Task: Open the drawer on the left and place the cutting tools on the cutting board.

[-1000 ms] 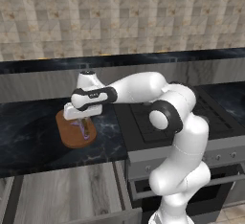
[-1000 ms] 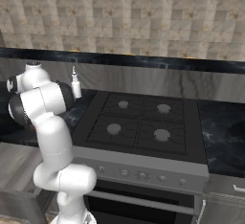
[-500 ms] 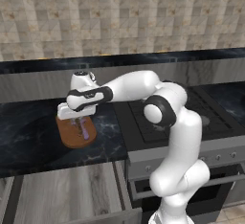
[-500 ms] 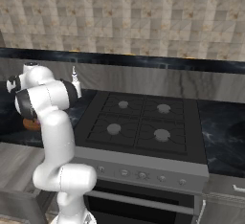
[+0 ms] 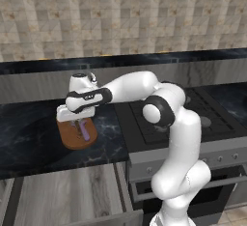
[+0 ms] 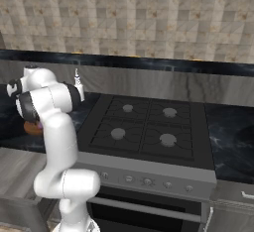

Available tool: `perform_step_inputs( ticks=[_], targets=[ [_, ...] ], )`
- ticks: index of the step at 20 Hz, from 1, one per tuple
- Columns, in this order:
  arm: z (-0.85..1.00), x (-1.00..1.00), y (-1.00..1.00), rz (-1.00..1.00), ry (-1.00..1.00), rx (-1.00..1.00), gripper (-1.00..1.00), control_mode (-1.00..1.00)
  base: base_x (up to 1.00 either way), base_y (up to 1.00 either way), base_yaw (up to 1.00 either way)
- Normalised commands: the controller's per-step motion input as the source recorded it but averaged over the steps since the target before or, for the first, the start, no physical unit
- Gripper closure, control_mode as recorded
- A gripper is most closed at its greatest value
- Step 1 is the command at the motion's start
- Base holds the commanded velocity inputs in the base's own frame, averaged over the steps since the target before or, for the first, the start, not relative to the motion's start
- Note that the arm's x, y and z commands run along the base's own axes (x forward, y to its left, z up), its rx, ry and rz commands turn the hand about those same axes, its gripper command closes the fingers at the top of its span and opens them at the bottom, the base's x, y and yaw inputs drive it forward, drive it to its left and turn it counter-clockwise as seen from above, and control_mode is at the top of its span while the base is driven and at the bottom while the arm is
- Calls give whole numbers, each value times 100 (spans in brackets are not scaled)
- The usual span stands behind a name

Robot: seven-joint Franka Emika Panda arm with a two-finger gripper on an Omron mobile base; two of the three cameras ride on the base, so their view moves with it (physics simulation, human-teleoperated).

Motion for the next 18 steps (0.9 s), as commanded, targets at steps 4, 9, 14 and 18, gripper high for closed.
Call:
perform_step_inputs(
  ticks=[4, 9, 14, 18],
  targets=[
    [-20, 14, 0, 0, 0, 0, 100, -100, 0, 0, 0],
    [-8, 7, 0, 0, 0, 0, 100, -100, 0, 0, 0],
    [0, 0, 3, 0, 0, 0, -100, -100, 0, 0, 0],
    [0, 0, 0, 0, 0, 0, -100, -100, 0, 0, 0]
  ],
)
